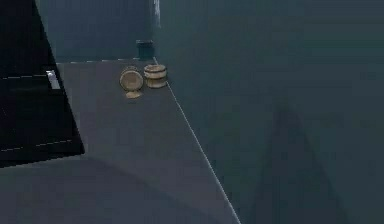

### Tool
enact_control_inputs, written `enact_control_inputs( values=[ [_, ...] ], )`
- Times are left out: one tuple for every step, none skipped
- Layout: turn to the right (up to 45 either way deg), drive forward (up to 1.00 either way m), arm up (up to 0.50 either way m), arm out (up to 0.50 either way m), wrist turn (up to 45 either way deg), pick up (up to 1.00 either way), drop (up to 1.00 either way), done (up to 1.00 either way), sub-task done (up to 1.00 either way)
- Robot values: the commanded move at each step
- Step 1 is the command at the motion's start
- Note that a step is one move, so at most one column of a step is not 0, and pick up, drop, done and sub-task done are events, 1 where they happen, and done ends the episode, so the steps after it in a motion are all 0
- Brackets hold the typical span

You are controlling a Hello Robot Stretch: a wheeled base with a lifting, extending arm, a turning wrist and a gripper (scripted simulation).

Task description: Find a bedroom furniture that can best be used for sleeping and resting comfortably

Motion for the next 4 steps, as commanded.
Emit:
enact_control_inputs(
  values=[
    [-18.0,0.0,0.0,0.0,0.0,0.0,0.0,0.0,0.0],
    [0.0,0.05,0.0,0.0,0.0,0.0,0.0,0.0,0.0],
    [-30.0,0.0,0.0,0.0,0.0,0.0,0.0,0.0,0.0],
    [0.0,0.8,0.0,0.0,0.0,0.0,0.0,0.0,0.0]
  ],
)
